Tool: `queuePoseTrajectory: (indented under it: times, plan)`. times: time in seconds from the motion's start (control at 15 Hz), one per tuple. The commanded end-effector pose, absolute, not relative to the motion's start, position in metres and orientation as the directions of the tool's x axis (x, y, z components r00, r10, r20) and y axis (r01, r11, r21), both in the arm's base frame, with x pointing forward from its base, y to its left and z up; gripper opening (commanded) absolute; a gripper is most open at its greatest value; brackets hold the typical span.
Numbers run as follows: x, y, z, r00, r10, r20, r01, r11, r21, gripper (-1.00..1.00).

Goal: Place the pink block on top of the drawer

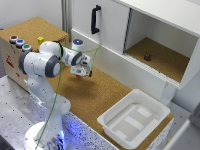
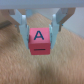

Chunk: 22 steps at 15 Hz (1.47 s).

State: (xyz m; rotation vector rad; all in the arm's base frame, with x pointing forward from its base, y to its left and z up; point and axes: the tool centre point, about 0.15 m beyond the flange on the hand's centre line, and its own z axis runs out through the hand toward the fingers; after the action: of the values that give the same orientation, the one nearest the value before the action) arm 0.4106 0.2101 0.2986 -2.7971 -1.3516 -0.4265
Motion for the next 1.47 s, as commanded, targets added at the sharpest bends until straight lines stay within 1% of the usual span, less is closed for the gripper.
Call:
queuePoseTrajectory:
  times: [0.0, 0.07, 0.13, 0.2, 0.27, 0.33, 0.47, 0.6, 0.67, 0.8, 1.0, 1.2, 1.33, 1.4]
  plan:
    - [0.423, 0.284, 0.425, 0.289, 0.952, 0.096, 0.902, -0.305, 0.306, -1.00]
    - [0.426, 0.293, 0.441, 0.242, 0.964, 0.113, 0.911, -0.266, 0.316, -1.00]
    - [0.428, 0.311, 0.461, 0.146, 0.982, 0.116, 0.931, -0.176, 0.319, -1.00]
    - [0.428, 0.329, 0.476, 0.040, 0.992, 0.118, 0.954, -0.073, 0.292, -1.00]
    - [0.429, 0.346, 0.489, -0.038, 0.992, 0.118, 0.956, 0.002, 0.294, -1.00]
    - [0.429, 0.360, 0.496, -0.116, 0.987, 0.112, 0.960, 0.082, 0.269, -1.00]
    - [0.429, 0.393, 0.510, -0.242, 0.965, 0.105, 0.945, 0.209, 0.251, -1.00]
    - [0.426, 0.421, 0.510, -0.342, 0.936, 0.083, 0.920, 0.315, 0.234, -1.00]
    - [0.426, 0.434, 0.509, -0.376, 0.924, 0.069, 0.905, 0.351, 0.240, -1.00]
    - [0.429, 0.459, 0.502, -0.413, 0.908, 0.070, 0.896, 0.392, 0.209, -1.00]
    - [0.427, 0.474, 0.492, -0.399, 0.913, 0.085, 0.907, 0.379, 0.185, -1.00]
    - [0.409, 0.469, 0.484, -0.379, 0.919, 0.110, 0.922, 0.364, 0.135, -1.00]
    - [0.407, 0.466, 0.476, -0.368, 0.921, 0.131, 0.929, 0.359, 0.085, -1.00]
    - [0.405, 0.466, 0.470, -0.357, 0.924, 0.134, 0.934, 0.350, 0.075, -1.00]
